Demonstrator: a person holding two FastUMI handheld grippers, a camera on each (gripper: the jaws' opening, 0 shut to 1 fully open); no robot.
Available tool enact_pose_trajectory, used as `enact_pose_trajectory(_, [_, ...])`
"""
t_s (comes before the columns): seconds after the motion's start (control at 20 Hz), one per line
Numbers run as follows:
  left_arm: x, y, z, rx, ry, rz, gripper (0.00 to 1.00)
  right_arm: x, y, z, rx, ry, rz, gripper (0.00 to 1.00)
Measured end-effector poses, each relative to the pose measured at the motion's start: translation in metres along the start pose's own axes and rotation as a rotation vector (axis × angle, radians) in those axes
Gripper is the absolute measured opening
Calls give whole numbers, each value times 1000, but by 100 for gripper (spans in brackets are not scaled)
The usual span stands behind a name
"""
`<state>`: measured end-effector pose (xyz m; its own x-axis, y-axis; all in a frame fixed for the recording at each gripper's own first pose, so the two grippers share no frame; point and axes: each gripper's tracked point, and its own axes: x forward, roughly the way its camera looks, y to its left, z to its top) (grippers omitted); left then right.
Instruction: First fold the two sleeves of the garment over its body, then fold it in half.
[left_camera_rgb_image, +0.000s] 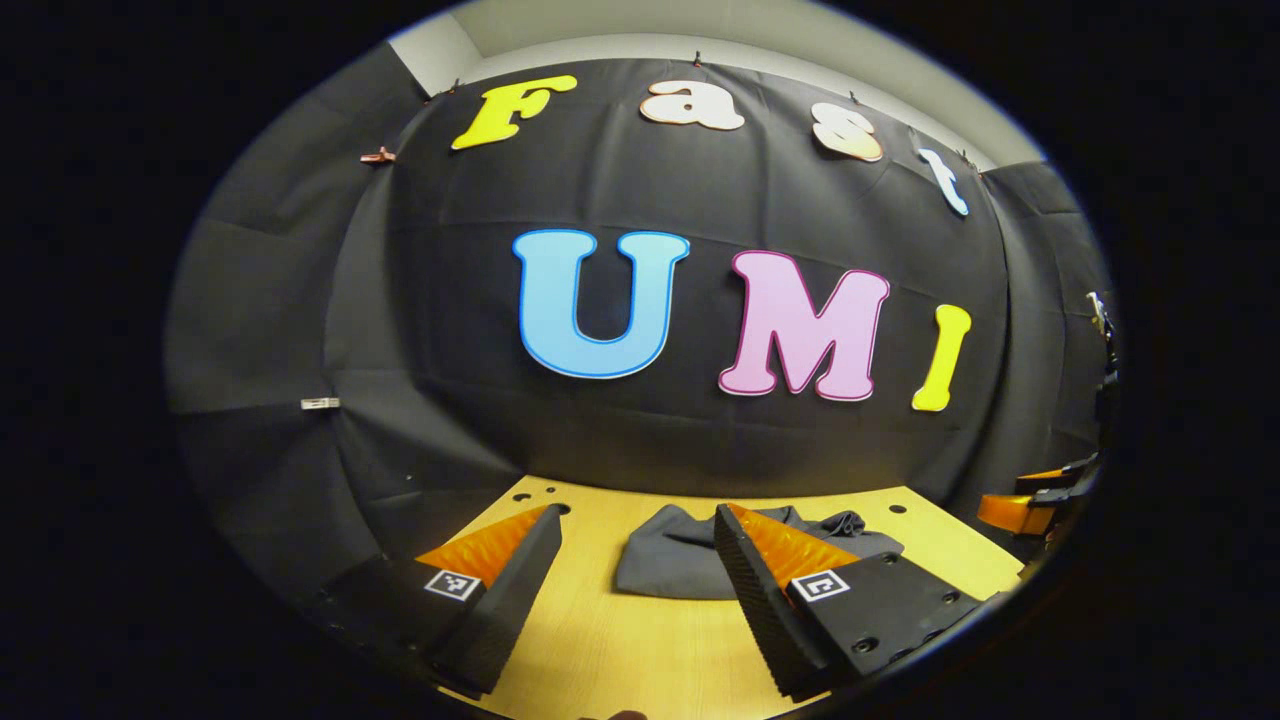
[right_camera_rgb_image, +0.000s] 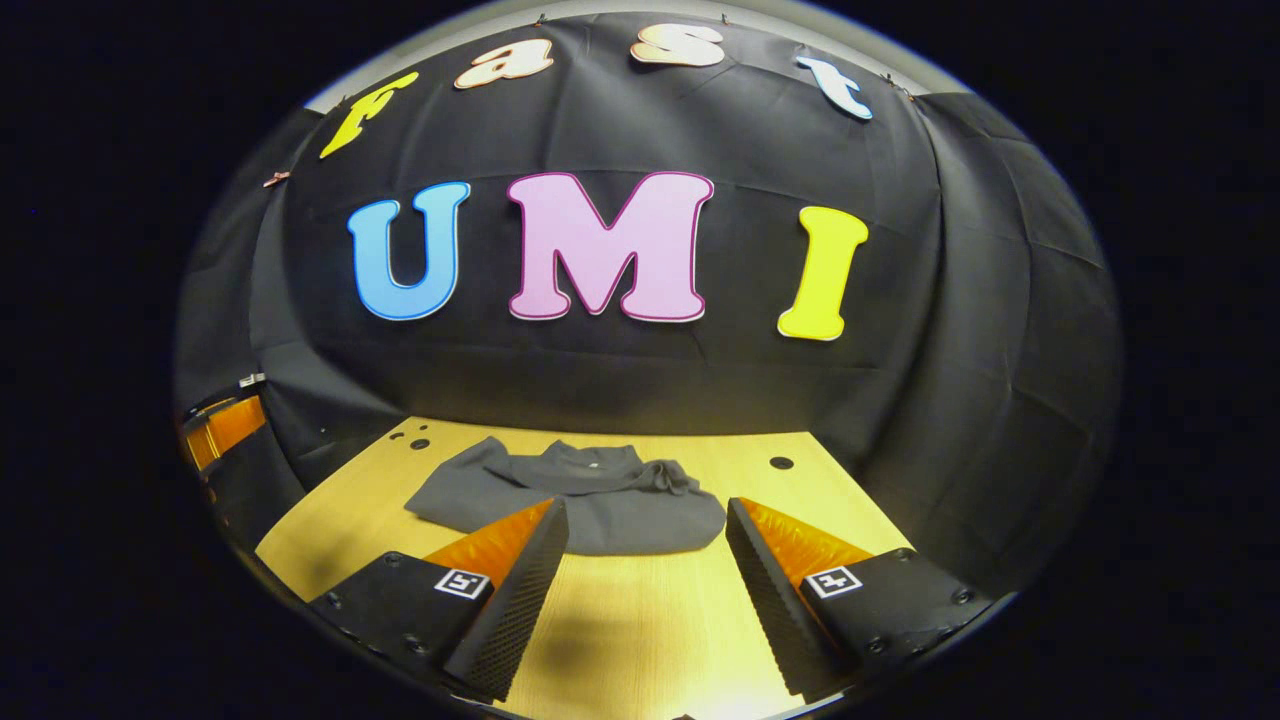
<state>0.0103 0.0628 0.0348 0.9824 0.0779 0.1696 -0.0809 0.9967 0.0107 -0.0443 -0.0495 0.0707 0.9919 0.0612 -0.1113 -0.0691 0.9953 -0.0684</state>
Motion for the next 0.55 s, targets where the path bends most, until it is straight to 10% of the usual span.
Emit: enact_pose_trajectory(0.55, [-39, -14, -36, -25, 99, -33, 96, -48, 23, -58, 75, 98, 28, 98])
